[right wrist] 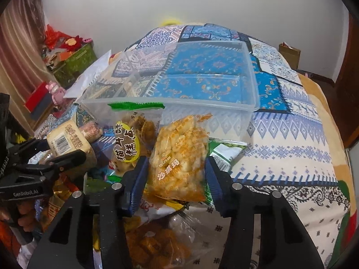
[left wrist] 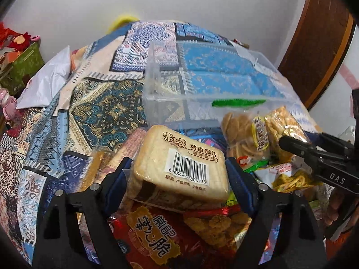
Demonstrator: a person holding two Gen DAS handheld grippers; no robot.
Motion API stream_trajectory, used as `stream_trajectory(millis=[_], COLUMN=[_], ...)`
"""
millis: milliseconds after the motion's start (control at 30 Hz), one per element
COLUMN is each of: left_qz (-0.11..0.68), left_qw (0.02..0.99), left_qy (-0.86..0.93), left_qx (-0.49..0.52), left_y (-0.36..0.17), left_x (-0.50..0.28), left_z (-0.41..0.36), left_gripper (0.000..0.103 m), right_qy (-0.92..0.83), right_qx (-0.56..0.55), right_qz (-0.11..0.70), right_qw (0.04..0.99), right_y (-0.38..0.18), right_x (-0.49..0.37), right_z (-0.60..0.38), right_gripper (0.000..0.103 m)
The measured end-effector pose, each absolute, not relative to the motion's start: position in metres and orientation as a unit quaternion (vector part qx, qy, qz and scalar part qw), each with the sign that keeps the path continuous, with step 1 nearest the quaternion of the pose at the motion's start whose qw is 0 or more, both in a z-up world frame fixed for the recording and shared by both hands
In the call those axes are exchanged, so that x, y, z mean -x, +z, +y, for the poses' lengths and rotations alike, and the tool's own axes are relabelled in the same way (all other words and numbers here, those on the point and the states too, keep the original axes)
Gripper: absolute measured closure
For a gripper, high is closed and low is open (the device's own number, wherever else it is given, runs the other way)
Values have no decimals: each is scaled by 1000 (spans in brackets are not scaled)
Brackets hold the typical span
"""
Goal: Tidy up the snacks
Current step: 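Grasp the cream biscuit pack with the left gripper while the right grasps the orange puff bag, then lower the biscuit pack into the clear box with the left gripper while the right drops the puff bag in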
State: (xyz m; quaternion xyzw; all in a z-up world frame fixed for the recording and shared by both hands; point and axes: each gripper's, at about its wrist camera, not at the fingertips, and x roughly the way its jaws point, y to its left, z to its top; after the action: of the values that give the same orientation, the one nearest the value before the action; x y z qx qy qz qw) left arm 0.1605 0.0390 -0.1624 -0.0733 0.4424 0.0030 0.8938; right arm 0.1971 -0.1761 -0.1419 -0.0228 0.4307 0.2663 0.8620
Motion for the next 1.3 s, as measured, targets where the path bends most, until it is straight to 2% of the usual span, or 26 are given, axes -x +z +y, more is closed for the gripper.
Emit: stream_trajectory(millis=[333, 667, 967, 1300], left_qz=[377, 345, 356, 402], left_qw=[923, 934, 930, 912], left_qy=[-3, -1, 2, -2], left_qx=[83, 94, 87, 84], left_y=[-106, -80, -90, -122], left_x=[-152, -181, -228, -278], left_z=[42, 44, 39, 28], left_gripper=[21, 21, 21, 21], right_qy=[266, 271, 263, 259], right_qx=[13, -2, -23, -14], right_qz=[393, 339, 334, 367], right_qw=[880, 901, 905, 893], right_y=[-109, -73, -73, -95], right_x=[-185, -194, -231, -269], right_z=[-188, -189, -187, -172], right_gripper=[60, 60, 60, 60])
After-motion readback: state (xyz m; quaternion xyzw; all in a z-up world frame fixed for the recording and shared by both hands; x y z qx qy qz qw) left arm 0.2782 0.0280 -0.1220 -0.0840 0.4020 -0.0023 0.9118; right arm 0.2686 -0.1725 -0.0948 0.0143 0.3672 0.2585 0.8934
